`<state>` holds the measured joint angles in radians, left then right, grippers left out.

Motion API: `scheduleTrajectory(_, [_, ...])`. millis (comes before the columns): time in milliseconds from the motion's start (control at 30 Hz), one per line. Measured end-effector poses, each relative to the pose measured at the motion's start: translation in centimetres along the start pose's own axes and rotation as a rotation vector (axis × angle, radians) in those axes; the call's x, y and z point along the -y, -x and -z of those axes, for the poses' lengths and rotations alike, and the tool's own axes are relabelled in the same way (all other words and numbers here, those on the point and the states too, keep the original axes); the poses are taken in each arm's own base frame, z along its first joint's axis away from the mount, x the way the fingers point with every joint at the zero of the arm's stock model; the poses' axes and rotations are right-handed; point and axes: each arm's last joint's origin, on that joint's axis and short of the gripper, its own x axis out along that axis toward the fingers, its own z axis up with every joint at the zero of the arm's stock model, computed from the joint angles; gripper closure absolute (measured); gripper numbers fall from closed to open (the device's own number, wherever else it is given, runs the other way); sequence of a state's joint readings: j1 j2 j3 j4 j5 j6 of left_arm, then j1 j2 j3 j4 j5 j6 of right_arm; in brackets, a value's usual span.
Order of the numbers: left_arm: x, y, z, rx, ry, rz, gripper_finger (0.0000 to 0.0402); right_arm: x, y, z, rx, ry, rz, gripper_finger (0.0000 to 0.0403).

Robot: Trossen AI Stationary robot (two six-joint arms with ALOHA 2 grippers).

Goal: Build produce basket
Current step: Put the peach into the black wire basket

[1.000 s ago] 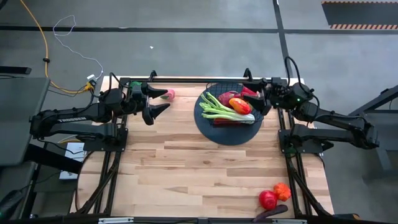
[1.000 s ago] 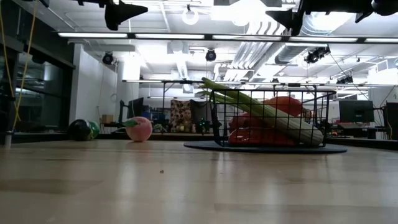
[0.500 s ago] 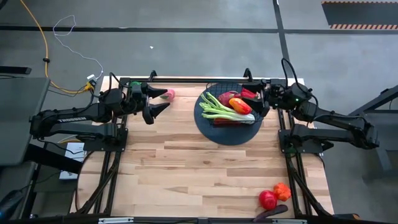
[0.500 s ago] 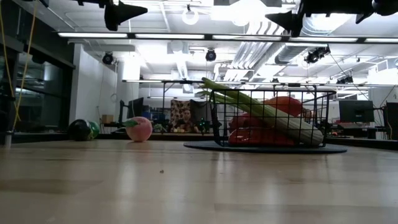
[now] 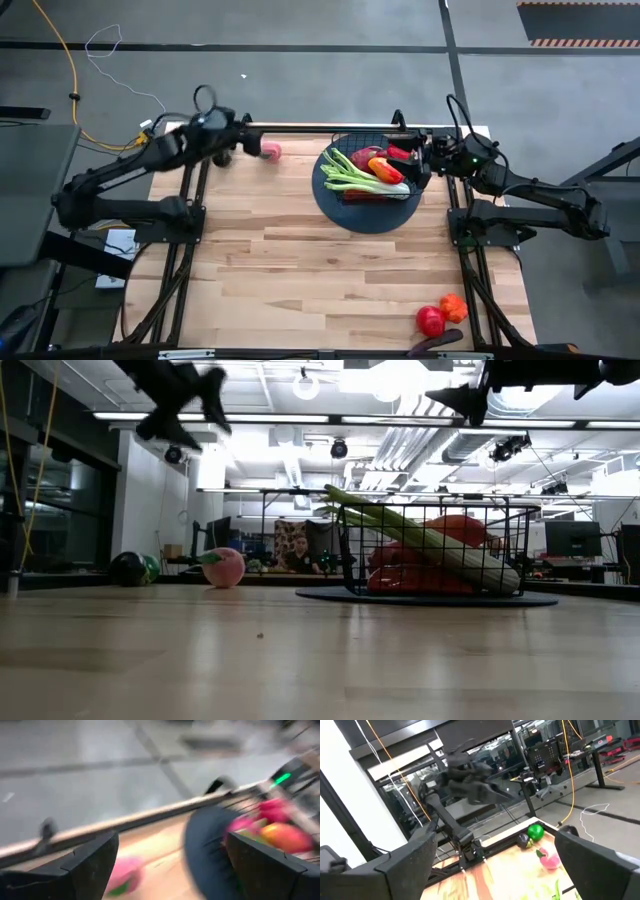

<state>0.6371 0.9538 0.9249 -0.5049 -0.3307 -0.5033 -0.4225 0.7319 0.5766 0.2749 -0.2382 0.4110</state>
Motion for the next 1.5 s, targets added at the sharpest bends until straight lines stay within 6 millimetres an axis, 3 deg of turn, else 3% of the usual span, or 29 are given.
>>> scheduleTrajectory(100, [-1.1,-3.4,0.0,-0.153,-0.019,-0.071,0.0045,0.0,0.0,0.0,-0.004,-0.028,0.002,0.0008])
scheduleTrajectory(300, [-2.9,-10.0,2.2,-0.372,-0.042,-0.211,0.0043,0.0,0.0,0.1,-0.005,-0.062,0.003,0.0008])
scheduleTrajectory(533, [-2.9,-14.5,4.3,-0.449,-0.036,-0.215,0.0043,0.0,0.0,0.1,-0.008,-0.064,0.004,0.0008])
scheduleTrajectory(900, [-2.5,-15.3,4.1,-0.382,0.024,-0.209,0.0043,0.0,0.0,0.1,-0.008,-0.063,0.004,0.0008])
scheduleTrajectory(1267, [-2.7,-15.3,4.2,-0.393,-0.057,-0.217,0.0043,0.0,0.0,0.1,-0.009,-0.063,0.005,0.0008])
scheduleTrajectory(1500, [-2.8,-15.3,4.1,-0.371,-0.068,-0.260,0.0006,0.0,0.0,0.1,-0.009,-0.063,0.005,0.0008])
